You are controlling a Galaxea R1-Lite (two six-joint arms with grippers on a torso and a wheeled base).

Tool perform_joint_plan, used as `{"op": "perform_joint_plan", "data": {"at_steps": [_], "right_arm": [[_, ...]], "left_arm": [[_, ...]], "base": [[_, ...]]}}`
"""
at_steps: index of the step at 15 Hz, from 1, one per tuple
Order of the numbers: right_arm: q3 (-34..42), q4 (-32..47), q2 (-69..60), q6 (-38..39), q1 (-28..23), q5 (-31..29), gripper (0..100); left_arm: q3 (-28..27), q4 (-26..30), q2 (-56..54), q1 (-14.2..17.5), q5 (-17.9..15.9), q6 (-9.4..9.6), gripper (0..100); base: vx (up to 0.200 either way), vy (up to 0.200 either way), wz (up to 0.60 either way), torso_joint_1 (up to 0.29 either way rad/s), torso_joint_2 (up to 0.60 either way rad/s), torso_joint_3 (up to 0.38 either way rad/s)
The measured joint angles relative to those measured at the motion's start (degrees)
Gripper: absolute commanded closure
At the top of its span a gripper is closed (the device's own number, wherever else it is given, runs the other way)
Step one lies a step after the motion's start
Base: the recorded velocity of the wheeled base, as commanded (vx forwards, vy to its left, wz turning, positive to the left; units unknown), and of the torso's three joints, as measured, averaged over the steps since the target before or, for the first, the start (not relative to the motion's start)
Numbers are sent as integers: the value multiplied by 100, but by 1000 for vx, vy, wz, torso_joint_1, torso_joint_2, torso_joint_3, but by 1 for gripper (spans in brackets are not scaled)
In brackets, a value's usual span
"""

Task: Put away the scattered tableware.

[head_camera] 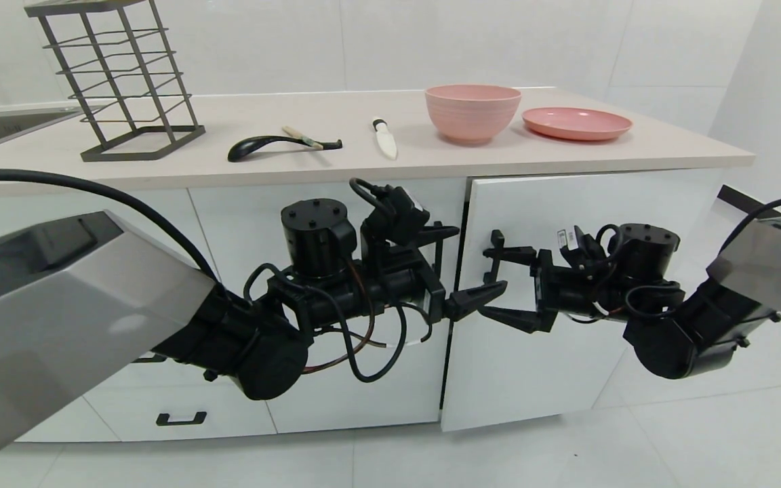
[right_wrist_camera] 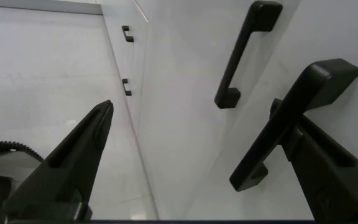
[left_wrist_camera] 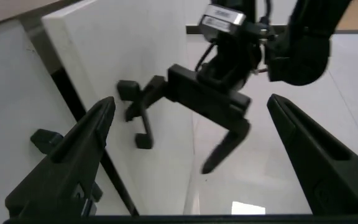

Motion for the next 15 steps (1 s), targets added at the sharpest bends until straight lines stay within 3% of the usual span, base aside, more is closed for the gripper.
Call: {"op": "perform_joint_plan", "data": {"at_steps": [4, 8, 11, 15], "right_arm": [[1012, -380, -489, 5, -101, 146, 0], [1832, -553, -1007, 5, -138, 226, 0], [1957, -583, -1139, 0, -177, 258, 0], [1968, -752, -891, -74, -282, 307, 0]], "left_arm": [[-510, 22, 286, 13, 38, -15, 0], [-1209, 156, 660, -177, 35, -26, 0], [-1618, 178, 953, -496, -16, -33, 0], [-1707, 165, 1124, -723, 61, -223, 0]], "base": [[0, 0, 0, 0, 0, 0], [0, 0, 0, 0, 0, 0], [0, 0, 0, 0, 0, 0], [0, 0, 0, 0, 0, 0]]}}
